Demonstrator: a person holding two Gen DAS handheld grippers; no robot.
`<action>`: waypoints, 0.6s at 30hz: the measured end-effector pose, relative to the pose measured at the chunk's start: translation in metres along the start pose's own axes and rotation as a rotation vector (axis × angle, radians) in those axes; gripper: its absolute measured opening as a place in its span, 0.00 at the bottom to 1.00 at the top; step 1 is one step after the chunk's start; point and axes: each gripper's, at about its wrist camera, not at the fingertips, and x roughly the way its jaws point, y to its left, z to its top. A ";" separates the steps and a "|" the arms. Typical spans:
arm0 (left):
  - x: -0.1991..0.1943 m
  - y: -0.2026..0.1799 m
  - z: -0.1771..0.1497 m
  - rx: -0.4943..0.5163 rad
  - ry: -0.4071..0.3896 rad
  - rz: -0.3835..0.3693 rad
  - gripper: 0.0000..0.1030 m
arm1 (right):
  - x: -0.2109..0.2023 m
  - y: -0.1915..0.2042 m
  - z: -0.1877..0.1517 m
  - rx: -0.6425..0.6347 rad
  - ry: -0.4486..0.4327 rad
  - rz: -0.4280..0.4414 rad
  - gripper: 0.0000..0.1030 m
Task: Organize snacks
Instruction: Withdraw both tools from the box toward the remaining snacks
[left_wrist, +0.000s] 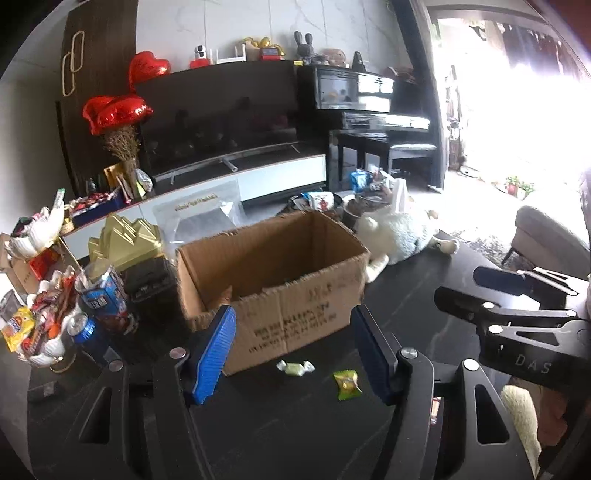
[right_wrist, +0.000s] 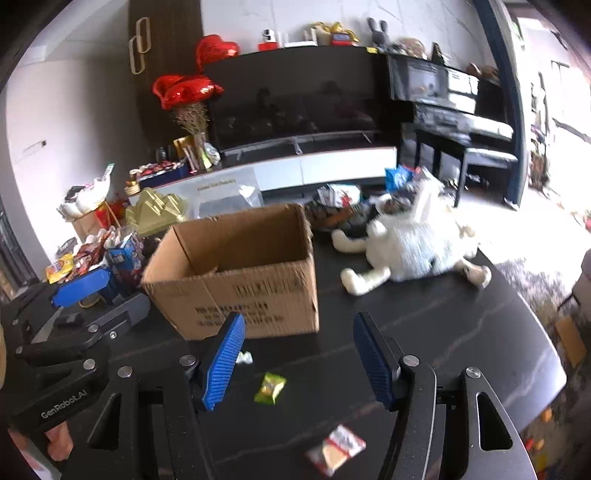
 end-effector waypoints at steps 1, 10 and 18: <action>-0.001 -0.002 -0.003 0.003 0.003 -0.005 0.62 | 0.000 -0.001 -0.004 0.004 0.012 0.001 0.60; 0.003 -0.018 -0.030 0.026 0.046 -0.038 0.62 | 0.006 -0.015 -0.047 0.058 0.111 -0.022 0.60; 0.018 -0.025 -0.057 0.037 0.103 -0.056 0.62 | 0.017 -0.021 -0.080 0.103 0.182 -0.033 0.60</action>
